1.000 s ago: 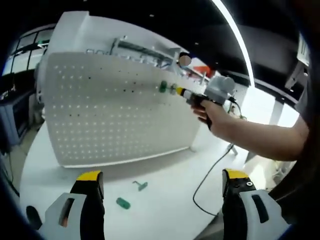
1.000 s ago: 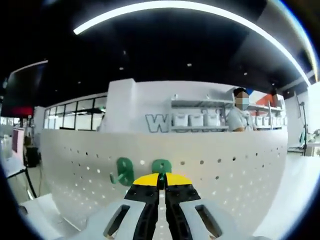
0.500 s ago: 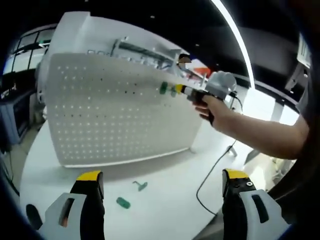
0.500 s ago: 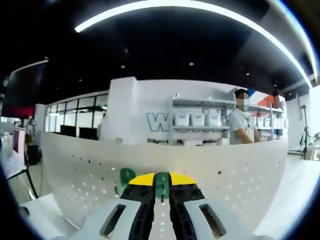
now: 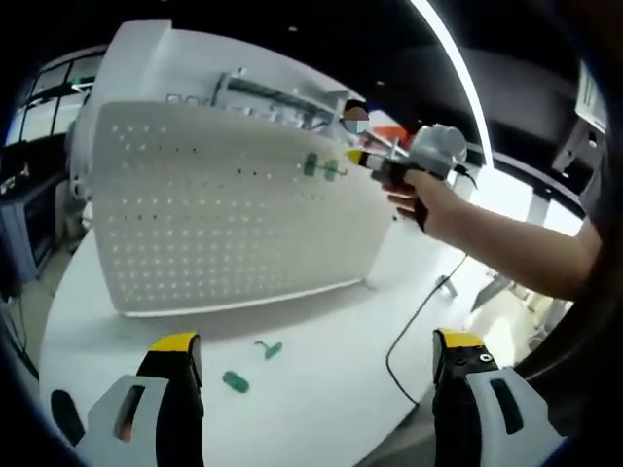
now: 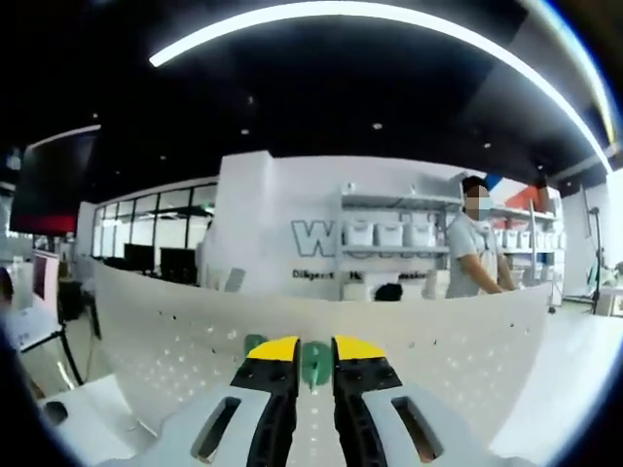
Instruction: Insert the hook assembly into the mounting plate slot until the hook locks in place.
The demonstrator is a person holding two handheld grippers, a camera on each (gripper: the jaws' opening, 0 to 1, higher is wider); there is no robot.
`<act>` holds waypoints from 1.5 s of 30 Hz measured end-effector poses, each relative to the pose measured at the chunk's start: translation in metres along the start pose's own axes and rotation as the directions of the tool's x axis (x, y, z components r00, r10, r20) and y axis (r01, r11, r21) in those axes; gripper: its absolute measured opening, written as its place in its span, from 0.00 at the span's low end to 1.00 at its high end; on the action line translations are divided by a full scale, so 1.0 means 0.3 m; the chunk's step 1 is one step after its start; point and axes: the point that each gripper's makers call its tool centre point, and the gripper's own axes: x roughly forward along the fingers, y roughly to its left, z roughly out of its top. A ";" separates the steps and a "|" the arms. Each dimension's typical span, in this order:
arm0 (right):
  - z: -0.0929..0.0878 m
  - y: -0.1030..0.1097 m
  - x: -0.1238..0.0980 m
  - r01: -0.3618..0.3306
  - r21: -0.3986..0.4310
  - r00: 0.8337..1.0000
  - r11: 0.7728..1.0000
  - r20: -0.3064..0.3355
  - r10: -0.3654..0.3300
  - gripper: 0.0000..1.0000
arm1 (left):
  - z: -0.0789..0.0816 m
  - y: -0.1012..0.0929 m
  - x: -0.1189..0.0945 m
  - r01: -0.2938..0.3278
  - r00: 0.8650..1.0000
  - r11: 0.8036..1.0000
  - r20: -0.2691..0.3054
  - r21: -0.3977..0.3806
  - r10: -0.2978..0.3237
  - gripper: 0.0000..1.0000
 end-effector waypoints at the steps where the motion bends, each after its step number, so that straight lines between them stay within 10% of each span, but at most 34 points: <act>1: -0.001 0.002 -0.011 -0.005 0.001 1.000 1.000 -0.002 0.005 0.11 | -0.002 -0.001 -0.003 0.001 1.000 1.000 -0.001 0.001 -0.001 1.00; 22: -0.266 0.165 -0.391 -0.152 0.009 0.971 0.988 -0.186 0.151 0.12 | -0.043 -0.063 -0.034 0.018 1.000 1.000 -0.016 0.021 -0.018 1.00; 41: -0.438 0.347 -0.730 -0.311 0.106 0.877 0.945 -0.352 0.328 0.12 | -0.127 -0.090 -0.015 0.037 0.997 0.999 -0.064 -0.003 -0.038 1.00; 45: -0.522 0.381 -0.816 -0.361 0.137 0.818 0.922 -0.429 0.384 0.12 | -0.149 -0.085 0.004 0.043 0.996 0.999 -0.083 -0.008 -0.043 1.00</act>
